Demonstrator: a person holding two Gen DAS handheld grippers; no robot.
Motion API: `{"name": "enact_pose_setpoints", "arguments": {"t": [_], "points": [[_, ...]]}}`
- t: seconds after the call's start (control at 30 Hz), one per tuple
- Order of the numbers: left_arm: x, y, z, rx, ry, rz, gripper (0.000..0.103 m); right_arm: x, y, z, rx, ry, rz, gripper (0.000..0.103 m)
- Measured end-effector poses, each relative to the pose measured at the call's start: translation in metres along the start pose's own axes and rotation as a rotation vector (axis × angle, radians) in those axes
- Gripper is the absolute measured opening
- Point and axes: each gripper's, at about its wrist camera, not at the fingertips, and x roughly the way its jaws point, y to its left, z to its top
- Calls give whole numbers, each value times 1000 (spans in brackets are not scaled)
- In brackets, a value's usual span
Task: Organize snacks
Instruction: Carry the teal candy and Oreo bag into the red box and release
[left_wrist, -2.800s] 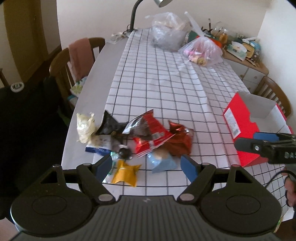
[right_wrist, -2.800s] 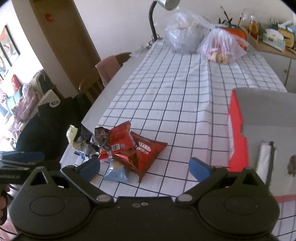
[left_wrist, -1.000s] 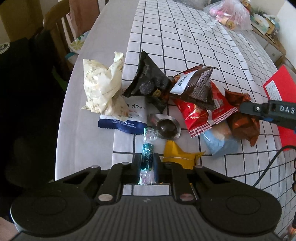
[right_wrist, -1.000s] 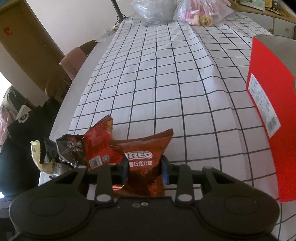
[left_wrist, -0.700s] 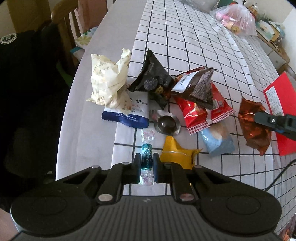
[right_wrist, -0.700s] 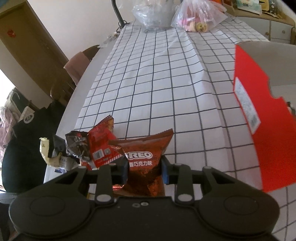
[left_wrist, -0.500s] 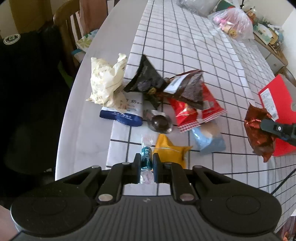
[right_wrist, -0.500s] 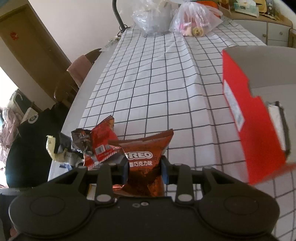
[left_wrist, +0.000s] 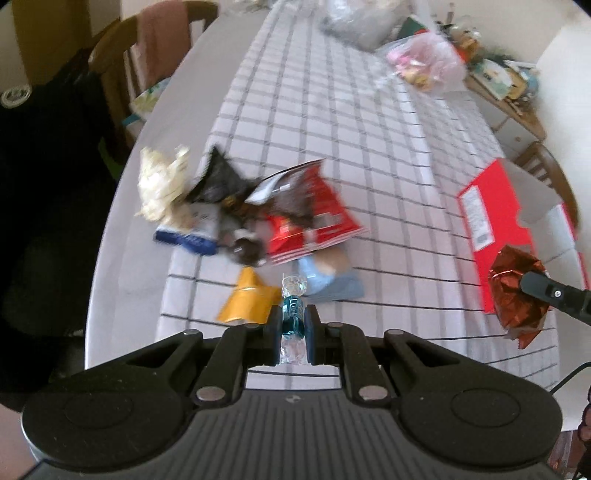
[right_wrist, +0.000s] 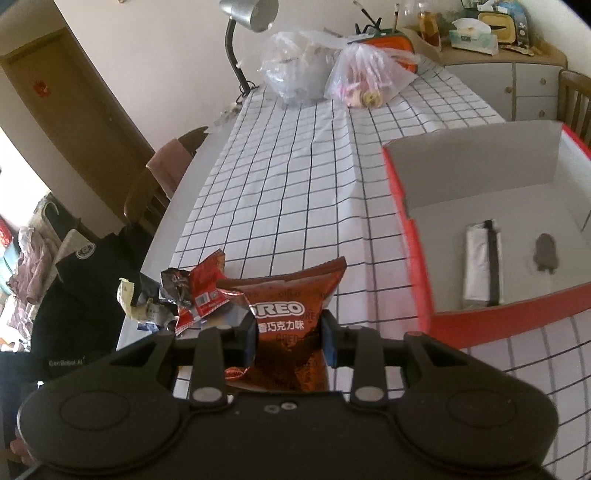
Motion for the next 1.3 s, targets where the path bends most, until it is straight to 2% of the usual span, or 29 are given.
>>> {"name": "enact_pose_setpoints", "arguments": {"t": [0.3,0.5,0.73,0.93,1.3], "points": [[-18,-78,10,118,-51,-49,12,-48,-44,17,27,-91,-50,32],[-20,-139,20,218,-78,-88,12,-70,-83,33,45,-139,-113,32],[-11,-214,32,324,-103,-119,12,-75,-128,46,69,-138,-190,32],[7,-267,41,407,-116,-109,12,-70,-165,64,73,-140,-274,32],[55,-340,53,458,-52,-112,12,-30,-206,84,28,-27,-312,33]]}}
